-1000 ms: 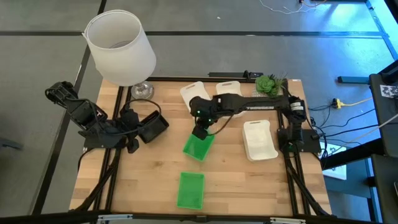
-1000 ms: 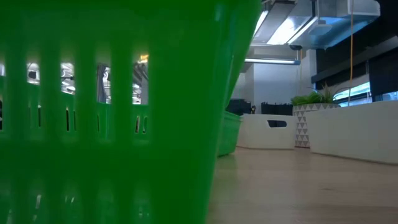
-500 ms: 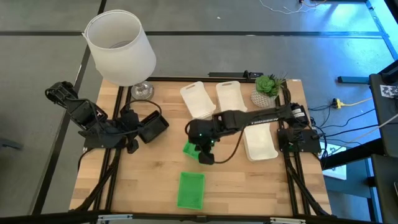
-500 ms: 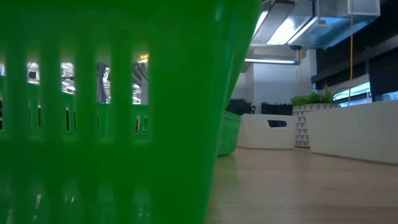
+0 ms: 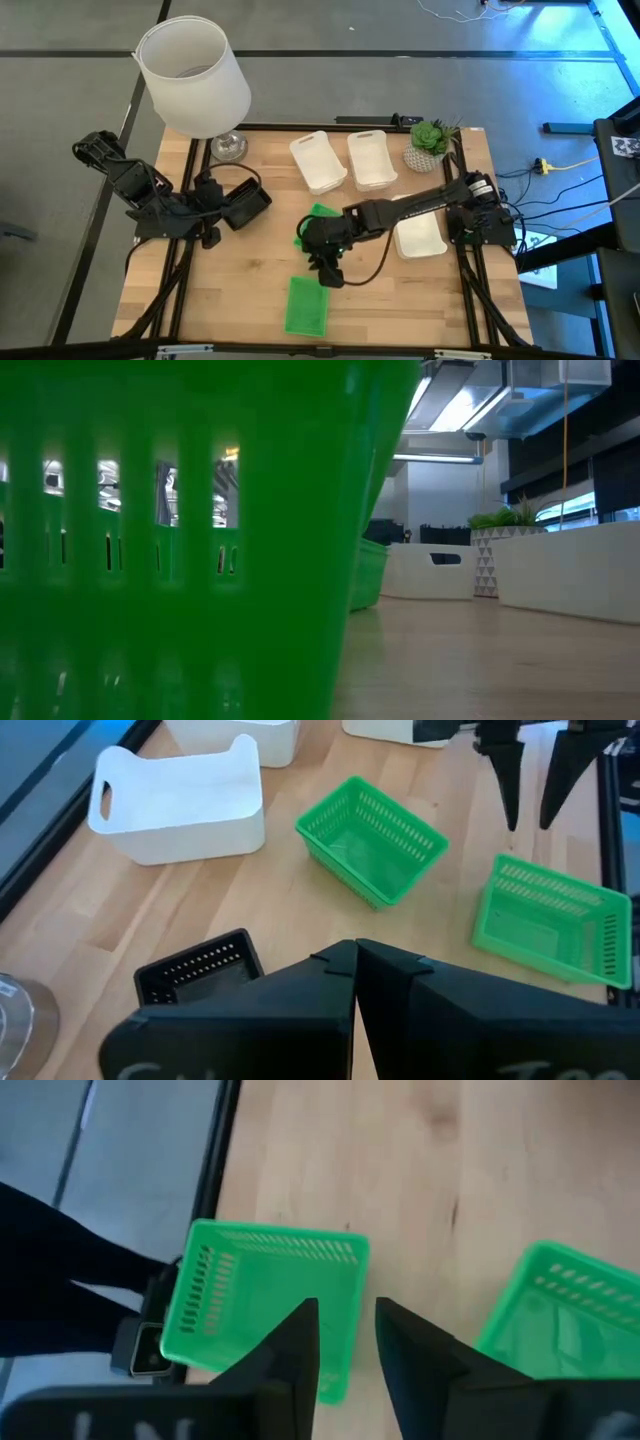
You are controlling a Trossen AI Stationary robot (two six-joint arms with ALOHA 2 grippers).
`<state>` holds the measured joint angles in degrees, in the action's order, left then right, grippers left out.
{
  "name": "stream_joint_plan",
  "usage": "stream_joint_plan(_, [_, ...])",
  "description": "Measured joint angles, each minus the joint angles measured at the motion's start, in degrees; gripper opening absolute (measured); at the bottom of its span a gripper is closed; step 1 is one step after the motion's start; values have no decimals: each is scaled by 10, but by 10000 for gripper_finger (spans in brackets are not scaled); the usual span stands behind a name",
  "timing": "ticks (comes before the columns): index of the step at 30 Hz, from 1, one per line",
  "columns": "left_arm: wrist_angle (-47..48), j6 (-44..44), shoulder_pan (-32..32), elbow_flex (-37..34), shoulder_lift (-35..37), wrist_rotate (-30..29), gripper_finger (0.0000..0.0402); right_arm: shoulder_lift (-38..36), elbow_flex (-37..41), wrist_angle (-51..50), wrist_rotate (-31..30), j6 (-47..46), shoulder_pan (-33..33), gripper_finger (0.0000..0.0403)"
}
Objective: Stack baskets by color
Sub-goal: Stack the bottom green bin on the other green bins
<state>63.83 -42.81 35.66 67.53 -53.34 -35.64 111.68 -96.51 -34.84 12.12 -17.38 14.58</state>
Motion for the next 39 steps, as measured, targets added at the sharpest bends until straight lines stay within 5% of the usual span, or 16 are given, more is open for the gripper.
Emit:
stream_joint_plan(19, [0, 0, 0, 0, 0, 32, 0, 0, 184, 284, -75, -6, 61, 104])
stream_joint_plan(26, [0, -1, 0, 0, 0, 32, 0, 0, 212, 301, -125, 11, 73, 103])
stream_joint_plan(39, [-1, -5, 0, 0, 0, 32, 0, 13, 220, 312, -126, 57, 74, 103])
